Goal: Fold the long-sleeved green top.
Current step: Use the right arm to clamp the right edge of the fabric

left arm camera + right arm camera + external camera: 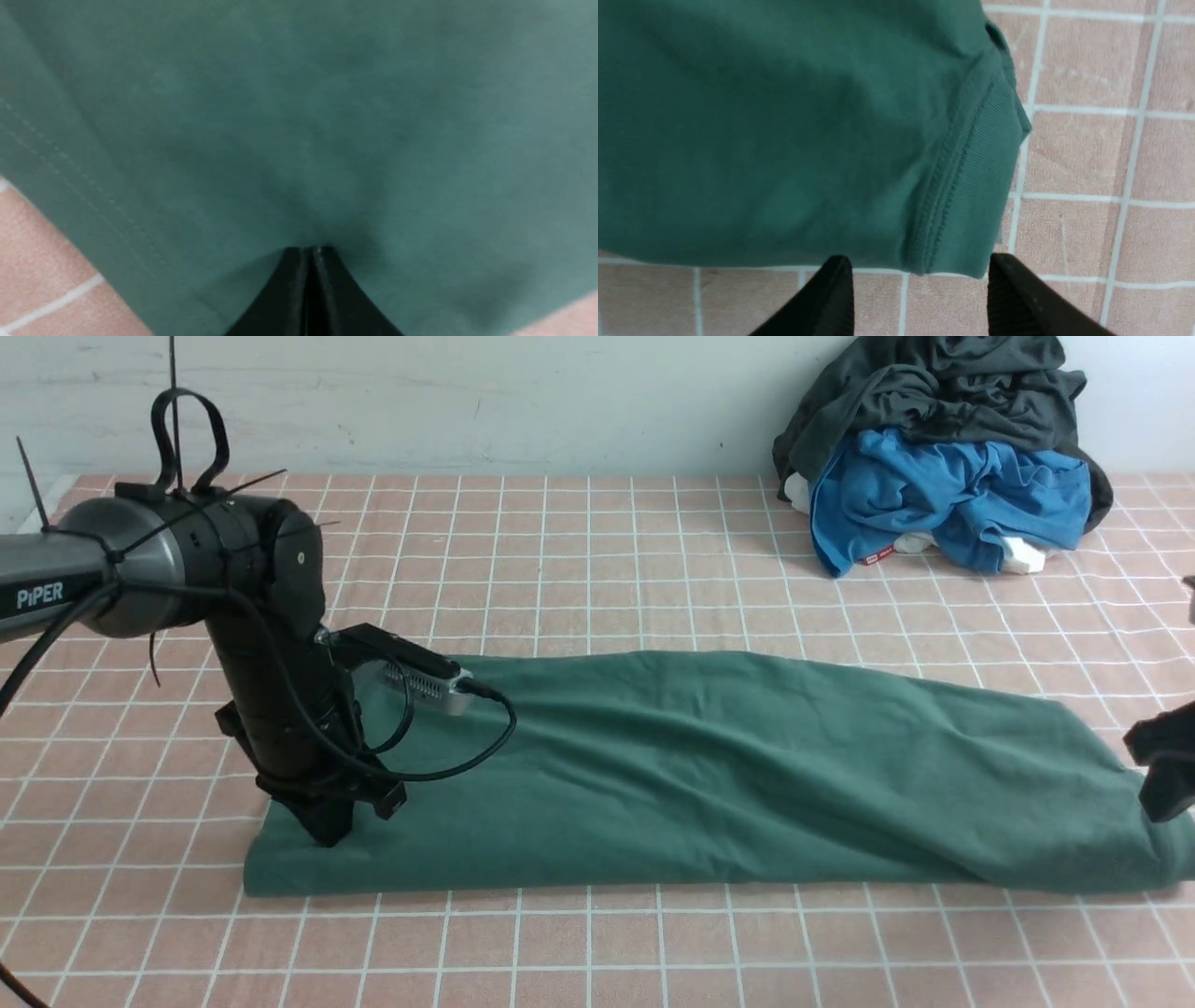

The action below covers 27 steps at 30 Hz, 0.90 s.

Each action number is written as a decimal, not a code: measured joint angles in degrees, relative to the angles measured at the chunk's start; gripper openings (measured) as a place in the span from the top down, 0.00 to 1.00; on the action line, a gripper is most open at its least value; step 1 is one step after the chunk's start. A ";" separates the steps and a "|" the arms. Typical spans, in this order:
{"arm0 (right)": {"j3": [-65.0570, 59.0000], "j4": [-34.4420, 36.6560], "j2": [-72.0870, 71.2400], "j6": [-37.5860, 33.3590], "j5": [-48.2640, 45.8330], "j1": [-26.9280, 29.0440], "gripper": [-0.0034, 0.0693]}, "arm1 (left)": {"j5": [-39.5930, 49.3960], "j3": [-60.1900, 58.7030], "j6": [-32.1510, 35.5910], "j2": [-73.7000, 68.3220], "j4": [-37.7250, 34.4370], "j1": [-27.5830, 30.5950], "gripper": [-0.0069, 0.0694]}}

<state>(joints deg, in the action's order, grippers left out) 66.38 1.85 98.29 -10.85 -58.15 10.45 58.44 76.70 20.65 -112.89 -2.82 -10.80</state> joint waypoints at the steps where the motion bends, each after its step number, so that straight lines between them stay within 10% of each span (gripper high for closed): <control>1: -0.70 0.00 0.32 0.20 1.79 0.49 0.45 | -0.94 -0.79 0.00 0.04 0.00 0.56 0.91; 16: -0.93 -0.26 9.66 5.05 10.87 1.62 0.15 | -3.00 -1.31 -0.04 0.34 -0.07 4.67 0.91; 27: -0.87 1.61 10.85 3.61 11.15 0.47 0.40 | -3.05 -1.31 -0.18 0.34 -1.14 4.67 0.91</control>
<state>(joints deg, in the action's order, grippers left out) 65.51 3.46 109.14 -7.24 -47.00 10.91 55.39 75.39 20.46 -112.55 -3.96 -6.13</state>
